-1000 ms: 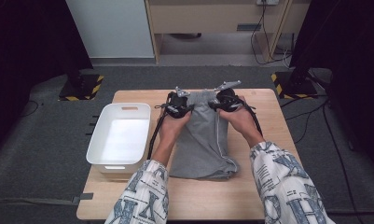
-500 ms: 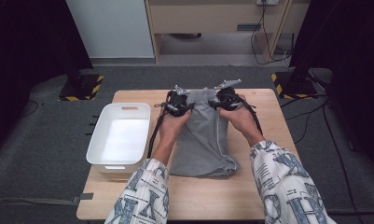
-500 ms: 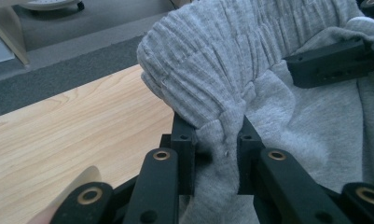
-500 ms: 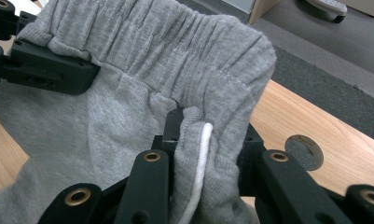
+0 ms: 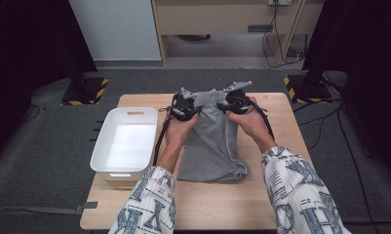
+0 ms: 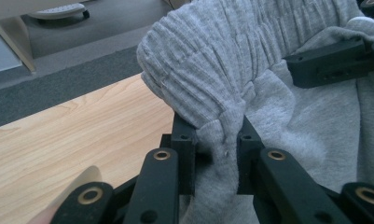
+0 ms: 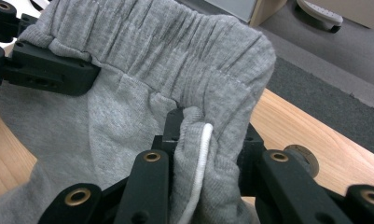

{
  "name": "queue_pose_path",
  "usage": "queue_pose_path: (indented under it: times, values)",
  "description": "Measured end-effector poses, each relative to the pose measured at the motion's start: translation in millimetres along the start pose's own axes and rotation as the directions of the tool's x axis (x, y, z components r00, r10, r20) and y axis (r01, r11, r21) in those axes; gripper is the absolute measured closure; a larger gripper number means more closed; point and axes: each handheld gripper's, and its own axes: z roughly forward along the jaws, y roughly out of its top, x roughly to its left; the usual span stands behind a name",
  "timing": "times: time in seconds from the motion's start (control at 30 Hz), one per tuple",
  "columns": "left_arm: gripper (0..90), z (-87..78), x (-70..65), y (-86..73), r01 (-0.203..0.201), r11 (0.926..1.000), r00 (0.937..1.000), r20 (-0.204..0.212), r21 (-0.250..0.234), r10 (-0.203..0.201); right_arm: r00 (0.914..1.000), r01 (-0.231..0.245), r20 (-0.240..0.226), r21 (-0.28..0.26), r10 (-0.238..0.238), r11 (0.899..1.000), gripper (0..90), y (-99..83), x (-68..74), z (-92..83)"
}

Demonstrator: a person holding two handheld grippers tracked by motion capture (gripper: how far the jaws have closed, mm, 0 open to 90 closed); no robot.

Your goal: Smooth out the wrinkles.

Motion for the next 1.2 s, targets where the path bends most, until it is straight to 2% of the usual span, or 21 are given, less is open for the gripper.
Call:
queue_pose_path:
  times: [0.23, 0.37, 0.67, 0.93, 1.03, 1.2]
  values:
    - [75.4, -4.4, -3.9, -1.9, -0.024, 0.9997, 0.9997, 0.008, -0.007, 0.024, 1.0, 0.004, -0.004, -0.026, -0.004, 1.0, 72.0, -6.9, 2.9, -6.5]
    - [75.3, -9.3, -8.3, -9.0, -0.031, 0.9993, 0.9992, 0.024, -0.023, 0.032, 0.9999, 0.005, -0.011, -0.039, -0.005, 0.999, 71.9, -13.3, 6.0, -12.2]
    - [75.0, -26.7, -13.6, -23.0, -0.072, 0.9966, 0.9965, 0.04, -0.041, 0.073, 0.9992, 0.039, -0.008, -0.081, -0.04, 0.996, 71.7, -26.6, 25.5, -27.8]
    - [74.8, -41.3, -23.2, -44.4, -0.122, 0.991, 0.9899, 0.066, -0.055, 0.125, 0.9966, 0.078, -0.02, -0.101, -0.08, 0.992, 71.3, -44.5, 43.3, -43.9]
    - [74.5, -44.4, -26.0, -53.9, -0.117, 0.9914, 0.9892, 0.082, -0.057, 0.122, 0.9956, 0.086, -0.028, -0.1, -0.089, 0.991, 71.2, -51.5, 47.7, -46.5]
    - [74.5, -49.8, -31.0, -65.1, -0.135, 0.9894, 0.9857, 0.094, -0.053, 0.14, 0.9936, 0.102, -0.039, -0.097, -0.106, 0.99, 71.2, -62.0, 55.9, -48.8]
